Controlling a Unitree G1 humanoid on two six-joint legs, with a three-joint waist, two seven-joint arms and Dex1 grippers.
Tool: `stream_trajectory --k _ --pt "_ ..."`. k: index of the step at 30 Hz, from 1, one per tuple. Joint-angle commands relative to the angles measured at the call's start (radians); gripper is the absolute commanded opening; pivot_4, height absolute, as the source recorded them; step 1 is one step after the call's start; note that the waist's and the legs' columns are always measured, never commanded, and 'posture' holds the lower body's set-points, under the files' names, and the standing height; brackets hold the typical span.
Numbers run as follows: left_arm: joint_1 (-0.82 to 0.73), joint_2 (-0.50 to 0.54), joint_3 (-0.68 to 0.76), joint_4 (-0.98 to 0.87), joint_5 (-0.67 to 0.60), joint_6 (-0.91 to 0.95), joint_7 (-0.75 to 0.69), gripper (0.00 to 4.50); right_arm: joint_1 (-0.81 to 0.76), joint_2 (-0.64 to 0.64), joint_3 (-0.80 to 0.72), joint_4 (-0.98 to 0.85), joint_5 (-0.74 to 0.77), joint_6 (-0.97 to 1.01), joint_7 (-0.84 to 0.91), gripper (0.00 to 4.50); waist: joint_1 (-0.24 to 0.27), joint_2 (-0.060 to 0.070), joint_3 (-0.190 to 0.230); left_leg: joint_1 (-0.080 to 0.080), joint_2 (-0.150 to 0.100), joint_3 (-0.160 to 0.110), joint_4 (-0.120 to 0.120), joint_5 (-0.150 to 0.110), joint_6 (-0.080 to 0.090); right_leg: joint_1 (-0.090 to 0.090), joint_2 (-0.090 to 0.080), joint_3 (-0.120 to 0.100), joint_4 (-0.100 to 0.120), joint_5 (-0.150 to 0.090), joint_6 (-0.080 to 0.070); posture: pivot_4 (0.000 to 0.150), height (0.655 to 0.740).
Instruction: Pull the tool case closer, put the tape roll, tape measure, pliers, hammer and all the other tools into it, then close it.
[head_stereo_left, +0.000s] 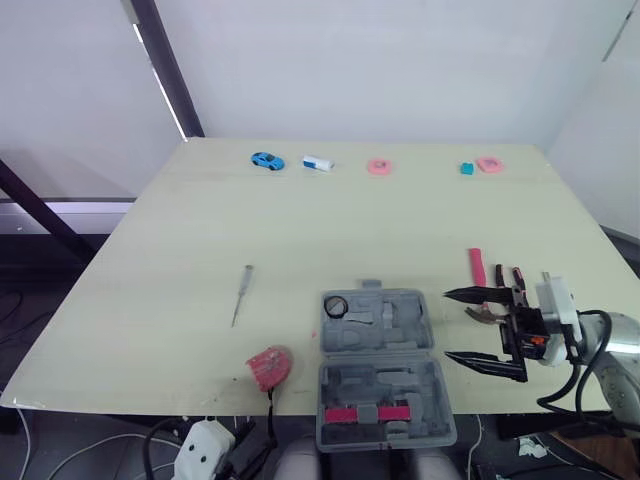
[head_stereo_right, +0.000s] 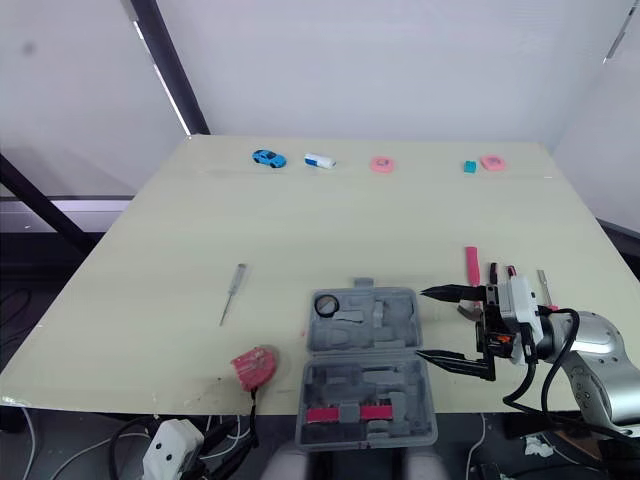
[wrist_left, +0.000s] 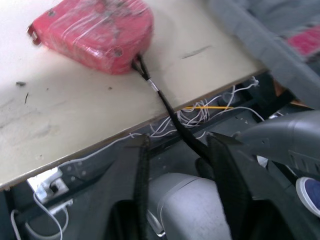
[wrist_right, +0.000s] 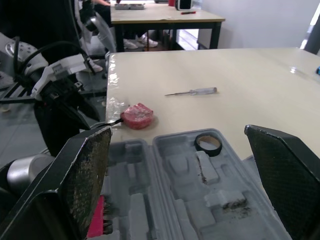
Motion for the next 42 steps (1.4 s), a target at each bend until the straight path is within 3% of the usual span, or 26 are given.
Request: stream_trajectory --k 1,4,9,19,38,42 --pt "-0.047 0.051 0.071 0.059 -0.032 -0.168 -0.095 3.36 -0.017 -0.027 0.004 -0.04 -0.012 -0.015 0.025 4.5 0.003 0.001 0.001 0.0 0.0 0.0 0.0 0.0 0.0 0.0 0.0 0.0 0.0 0.0 0.0 0.15 0.7395" --pt "-0.131 0.082 0.087 0.116 -0.03 -0.213 -0.121 4.44 -0.02 -0.022 0.006 -0.049 -0.009 -0.009 0.011 4.5 0.005 0.002 0.001 0.0 0.0 0.0 0.0 0.0 0.0 0.0 0.0 -0.001 0.0 0.0 0.0 0.15 0.7395" --pt "-0.253 0.124 0.097 0.151 -0.081 -0.216 -0.187 4.44 -0.01 -0.014 0.006 -0.061 -0.014 -0.009 -0.007 4.5 0.002 0.001 0.0 -0.002 0.0 0.0 0.0 0.002 0.004 -0.001 0.002 -0.002 0.0 0.002 -0.004 0.15 0.7395" --pt "-0.421 0.172 0.034 0.192 -0.057 -0.044 -0.215 4.44 -0.009 -0.005 0.006 -0.065 -0.019 -0.015 -0.034 4.5 0.003 0.001 0.0 -0.01 -0.001 0.0 0.002 0.003 0.005 -0.006 0.006 -0.004 0.001 0.003 -0.004 0.15 0.7395" --pt "-0.465 0.176 -0.021 0.174 0.009 0.102 -0.17 4.44 -0.018 0.004 0.009 -0.05 -0.026 -0.023 -0.038 4.5 0.002 0.001 0.0 -0.01 0.0 -0.001 0.008 0.003 0.005 -0.003 0.007 -0.006 0.003 0.003 -0.004 0.15 0.7395" --pt "-0.476 0.175 -0.025 0.173 0.006 0.11 -0.168 3.05 -0.023 0.007 0.012 -0.047 -0.026 -0.023 -0.035 4.5 0.003 0.001 0.0 -0.01 0.0 -0.001 0.009 0.003 0.005 -0.003 0.007 -0.006 0.003 0.003 -0.004 0.15 0.7395"
